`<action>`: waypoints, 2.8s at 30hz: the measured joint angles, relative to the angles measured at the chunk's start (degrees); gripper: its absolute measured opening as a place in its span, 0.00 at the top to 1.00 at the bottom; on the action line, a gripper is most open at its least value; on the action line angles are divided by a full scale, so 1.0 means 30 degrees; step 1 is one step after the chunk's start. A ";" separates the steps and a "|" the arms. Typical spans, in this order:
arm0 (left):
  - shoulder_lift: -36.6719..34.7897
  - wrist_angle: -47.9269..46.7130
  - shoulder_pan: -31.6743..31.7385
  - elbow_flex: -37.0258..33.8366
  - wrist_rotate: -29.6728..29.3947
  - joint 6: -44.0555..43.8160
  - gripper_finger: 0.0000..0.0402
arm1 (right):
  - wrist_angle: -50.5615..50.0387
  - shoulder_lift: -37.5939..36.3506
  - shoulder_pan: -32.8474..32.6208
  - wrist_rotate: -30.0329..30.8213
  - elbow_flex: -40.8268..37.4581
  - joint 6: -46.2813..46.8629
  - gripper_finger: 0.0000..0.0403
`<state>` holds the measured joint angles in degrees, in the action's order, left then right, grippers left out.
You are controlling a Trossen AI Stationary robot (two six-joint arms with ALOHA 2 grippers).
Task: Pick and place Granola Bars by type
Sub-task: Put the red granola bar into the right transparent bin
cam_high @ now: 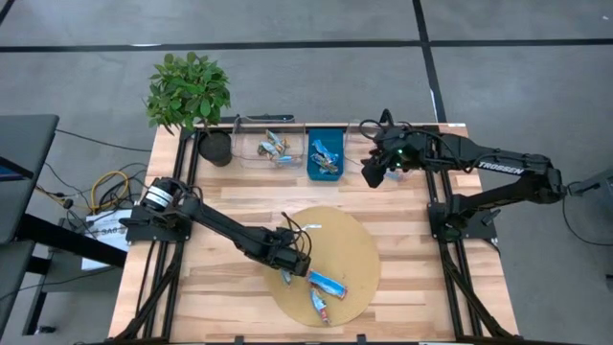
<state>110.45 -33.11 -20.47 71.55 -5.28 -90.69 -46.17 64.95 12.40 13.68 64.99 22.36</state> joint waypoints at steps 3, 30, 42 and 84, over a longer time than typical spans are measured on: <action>-0.0802 -0.0588 -0.0002 0.0000 -0.1296 -0.0022 0.96 | -0.0020 -0.0007 -0.0016 -0.0898 0.0000 0.0738 0.56; -0.7963 1.1222 0.4320 0.0007 -0.4887 1.2538 0.92 | 0.9428 0.1282 -0.0335 -1.1295 0.0007 0.5300 0.58; -0.7744 1.4325 0.5115 0.0015 -0.2797 1.3325 0.92 | 1.1502 0.1249 -0.0488 -1.1689 -0.0007 0.6115 0.60; -0.7672 0.9049 0.5632 0.0051 -0.4513 1.2091 0.63 | 0.7048 0.2212 0.0146 -1.3059 -0.0044 0.3996 0.95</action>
<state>87.44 -5.96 -3.57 71.70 -18.82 -54.42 -25.03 71.58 12.84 -25.50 64.86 34.35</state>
